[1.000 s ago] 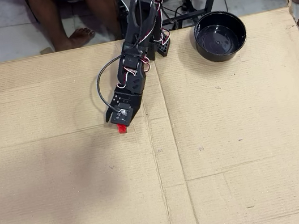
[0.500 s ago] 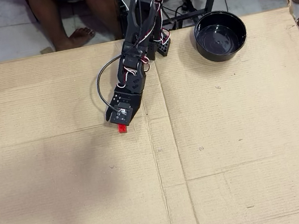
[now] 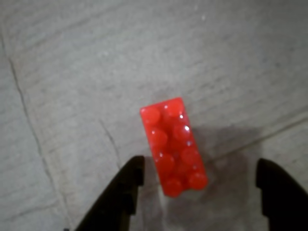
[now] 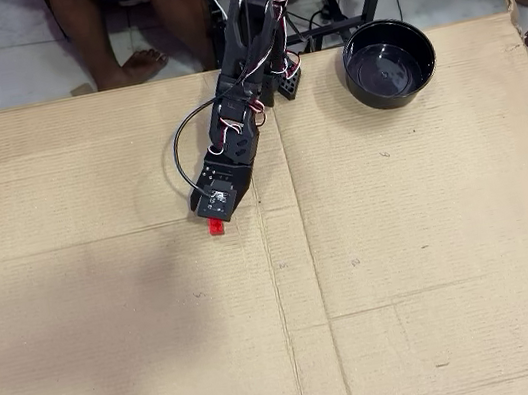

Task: Grasp a lego block and put it in the bin.

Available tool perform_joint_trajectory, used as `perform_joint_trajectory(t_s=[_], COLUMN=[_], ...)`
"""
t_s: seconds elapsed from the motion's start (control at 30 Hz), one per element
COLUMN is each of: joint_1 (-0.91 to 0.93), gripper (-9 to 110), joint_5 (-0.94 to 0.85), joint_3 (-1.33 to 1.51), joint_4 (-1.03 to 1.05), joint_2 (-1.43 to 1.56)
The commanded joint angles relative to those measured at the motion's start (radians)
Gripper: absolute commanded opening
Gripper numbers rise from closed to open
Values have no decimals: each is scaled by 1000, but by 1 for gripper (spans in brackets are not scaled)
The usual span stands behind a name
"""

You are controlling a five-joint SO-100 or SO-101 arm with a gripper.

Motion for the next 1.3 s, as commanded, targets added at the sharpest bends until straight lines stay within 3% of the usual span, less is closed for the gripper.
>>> perform_joint_trajectory(t_s=[0.0,0.3,0.6,1.07,1.27], joint_1=[-11,-11,-3,-107,-242], gripper=[26,25,0,0,0], joint_5=[8,8,8,9,164], joint_3=[-17,-118,-158,-133,-118], joint_4=[-15,-18,-17,2,2], joint_2=[-26,-164,-193,-2,135])
